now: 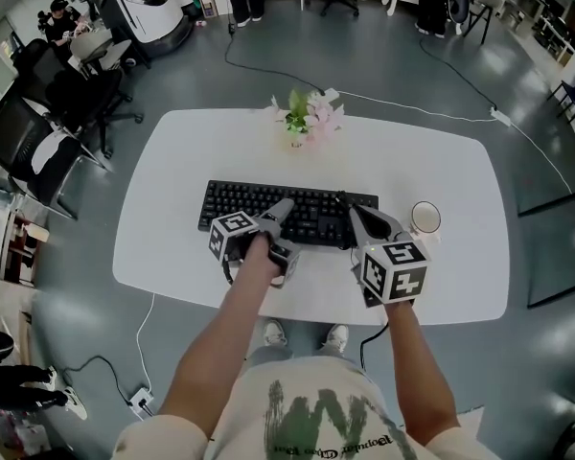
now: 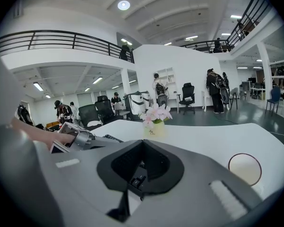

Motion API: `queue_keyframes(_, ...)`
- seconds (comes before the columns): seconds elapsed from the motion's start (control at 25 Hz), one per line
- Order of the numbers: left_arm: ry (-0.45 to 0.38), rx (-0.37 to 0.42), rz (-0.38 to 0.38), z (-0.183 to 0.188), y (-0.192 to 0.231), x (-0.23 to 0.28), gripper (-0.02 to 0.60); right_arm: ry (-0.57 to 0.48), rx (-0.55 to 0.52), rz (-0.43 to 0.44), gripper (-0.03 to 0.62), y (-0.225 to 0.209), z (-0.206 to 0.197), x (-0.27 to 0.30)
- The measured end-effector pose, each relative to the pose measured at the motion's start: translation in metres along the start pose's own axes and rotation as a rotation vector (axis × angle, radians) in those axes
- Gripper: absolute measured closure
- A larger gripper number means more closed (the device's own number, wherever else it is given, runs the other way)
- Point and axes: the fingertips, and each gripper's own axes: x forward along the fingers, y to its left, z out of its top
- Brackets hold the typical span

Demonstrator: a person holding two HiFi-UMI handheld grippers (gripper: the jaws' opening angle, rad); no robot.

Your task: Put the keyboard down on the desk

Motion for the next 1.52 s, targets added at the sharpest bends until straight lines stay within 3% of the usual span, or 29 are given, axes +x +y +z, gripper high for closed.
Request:
queue_keyframes(0.44, 0.006, 0.034, 0.004, 0.000, 0.001, -0.017, 0.106, -0.013, -0.002, -0.005, 0.595, 0.000, 0.006, -0.002)
queue_keyframes(0.64, 0.016, 0.182, 0.005, 0.001, -0.012, -0.025, 0.107, -0.023, -0.011, -0.007, 0.594, -0.002, 0.013, -0.002)
queue_keyframes(0.92, -0.027, 0.321, -0.031, 0.017, -0.040, -0.034, 0.137, -0.040, -0.024, -0.012, 0.594, -0.006, 0.025, -0.003)
queue_keyframes(1.04, -0.030, 0.424, -0.056, 0.019, -0.056, -0.034, 0.163, -0.049, -0.031, -0.015, 0.595, -0.008, 0.031, -0.004)
queue_keyframes(1.32, -0.055, 0.745, -0.088, 0.017, -0.101, -0.042, 0.243, -0.084, -0.049, -0.025, 0.595, -0.011, 0.048, -0.011)
queue_keyframes(1.52, -0.109, 1.008, -0.063, 0.017, -0.128, -0.050, 0.312, -0.101, -0.059, -0.034, 0.595, -0.015, 0.056, -0.015)
